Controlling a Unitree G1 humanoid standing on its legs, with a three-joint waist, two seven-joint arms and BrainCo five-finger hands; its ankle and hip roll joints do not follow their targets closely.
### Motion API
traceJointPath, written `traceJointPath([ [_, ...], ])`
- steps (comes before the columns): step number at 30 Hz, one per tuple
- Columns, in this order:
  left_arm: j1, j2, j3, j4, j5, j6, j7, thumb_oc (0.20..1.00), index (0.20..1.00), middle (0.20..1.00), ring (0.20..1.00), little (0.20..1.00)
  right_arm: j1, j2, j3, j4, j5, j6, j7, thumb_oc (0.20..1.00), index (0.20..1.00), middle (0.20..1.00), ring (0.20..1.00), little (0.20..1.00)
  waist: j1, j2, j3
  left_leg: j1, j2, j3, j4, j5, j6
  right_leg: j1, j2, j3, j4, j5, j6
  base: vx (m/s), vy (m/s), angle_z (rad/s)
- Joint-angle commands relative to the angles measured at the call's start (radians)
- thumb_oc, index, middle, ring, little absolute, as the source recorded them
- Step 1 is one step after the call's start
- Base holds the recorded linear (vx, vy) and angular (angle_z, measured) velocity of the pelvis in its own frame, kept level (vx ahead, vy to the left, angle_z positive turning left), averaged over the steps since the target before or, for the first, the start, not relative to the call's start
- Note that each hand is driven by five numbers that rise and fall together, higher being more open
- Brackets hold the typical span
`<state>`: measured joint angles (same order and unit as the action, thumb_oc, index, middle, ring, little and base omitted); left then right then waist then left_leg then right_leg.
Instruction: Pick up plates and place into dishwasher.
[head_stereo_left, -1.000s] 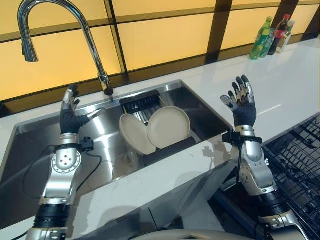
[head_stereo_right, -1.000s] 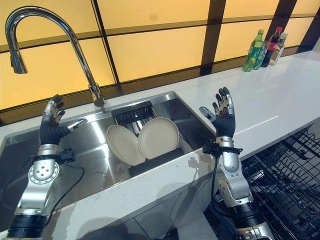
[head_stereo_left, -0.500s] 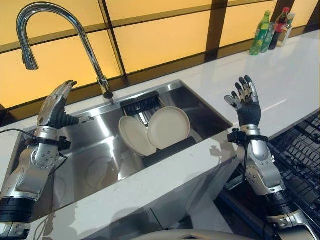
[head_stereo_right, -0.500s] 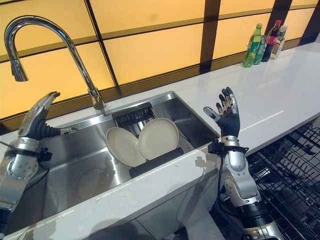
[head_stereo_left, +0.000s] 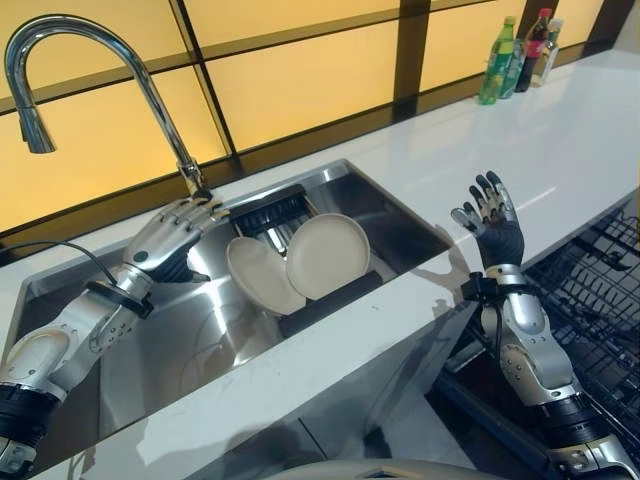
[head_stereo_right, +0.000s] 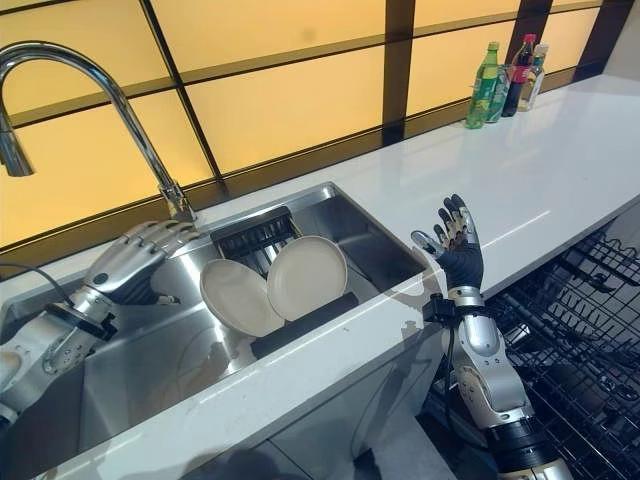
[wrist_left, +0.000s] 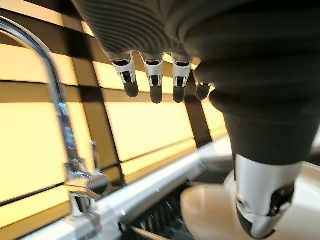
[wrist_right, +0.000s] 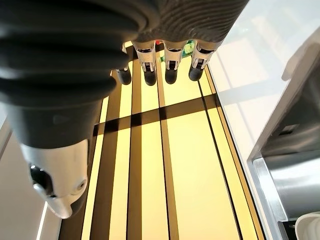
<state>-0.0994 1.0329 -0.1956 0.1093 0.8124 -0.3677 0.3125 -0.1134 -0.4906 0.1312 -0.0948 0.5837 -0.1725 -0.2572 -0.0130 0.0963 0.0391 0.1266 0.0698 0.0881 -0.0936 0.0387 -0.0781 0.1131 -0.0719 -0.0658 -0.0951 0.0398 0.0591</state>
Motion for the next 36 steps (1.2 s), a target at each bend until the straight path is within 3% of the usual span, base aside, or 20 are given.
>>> traceJointPath([
  [1, -0.122, 0.087, -0.026, 0.027, 0.004, -0.011, 0.025, 1.0, 1.0, 1.0, 1.0, 1.0, -0.038, -0.04, 0.015, -0.024, 0.017, -0.052, 0.008, 1.0, 1.0, 1.0, 1.0, 1.0, -0.012, -0.041, -0.014, -0.035, -0.051, 0.021, 0.006, -0.047, 0.036, -0.036, -0.087, -0.04, 0.008, 0.011, 0.082, 0.03, 0.026, -0.06],
  [13, -0.146, 0.047, -0.087, 0.006, -0.004, -0.057, -0.006, 1.0, 1.0, 1.0, 1.0, 1.0, -0.016, -0.036, 0.016, -0.028, 0.018, -0.056, 0.004, 1.0, 1.0, 1.0, 1.0, 1.0, -0.028, -0.043, 0.002, -0.036, -0.057, 0.031, 0.006, -0.049, 0.044, -0.048, -0.094, -0.022, 0.009, 0.021, 0.094, 0.03, 0.014, -0.02],
  [21, -0.169, 0.073, -0.123, -0.014, -0.026, -0.101, -0.185, 1.0, 1.0, 1.0, 1.0, 1.0, -0.013, -0.033, 0.015, -0.031, 0.015, -0.066, -0.008, 1.0, 1.0, 1.0, 1.0, 1.0, -0.042, -0.039, 0.01, -0.024, -0.064, 0.042, 0.006, -0.058, 0.052, -0.046, -0.1, -0.009, 0.011, 0.023, 0.104, 0.02, 0.009, -0.05],
  [30, -0.202, 0.07, -0.14, -0.008, -0.083, -0.06, -0.183, 1.0, 1.0, 1.0, 1.0, 1.0, -0.004, -0.03, 0.023, -0.044, 0.021, -0.065, -0.034, 1.0, 1.0, 1.0, 1.0, 1.0, -0.052, -0.042, 0.021, -0.014, -0.069, 0.052, 0.006, -0.06, 0.062, -0.046, -0.101, 0.009, 0.02, 0.025, 0.108, 0.05, 0.002, -0.05],
  [36, -0.223, 0.057, -0.163, 0.024, -0.022, -0.063, -0.181, 1.0, 1.0, 1.0, 1.0, 1.0, -0.01, -0.029, 0.02, -0.041, 0.015, -0.068, -0.041, 1.0, 1.0, 1.0, 1.0, 1.0, -0.06, -0.041, 0.033, -0.02, -0.07, 0.055, 0.006, -0.059, 0.063, -0.056, -0.097, 0.022, 0.022, 0.026, 0.107, 0.01, -0.003, -0.06],
])
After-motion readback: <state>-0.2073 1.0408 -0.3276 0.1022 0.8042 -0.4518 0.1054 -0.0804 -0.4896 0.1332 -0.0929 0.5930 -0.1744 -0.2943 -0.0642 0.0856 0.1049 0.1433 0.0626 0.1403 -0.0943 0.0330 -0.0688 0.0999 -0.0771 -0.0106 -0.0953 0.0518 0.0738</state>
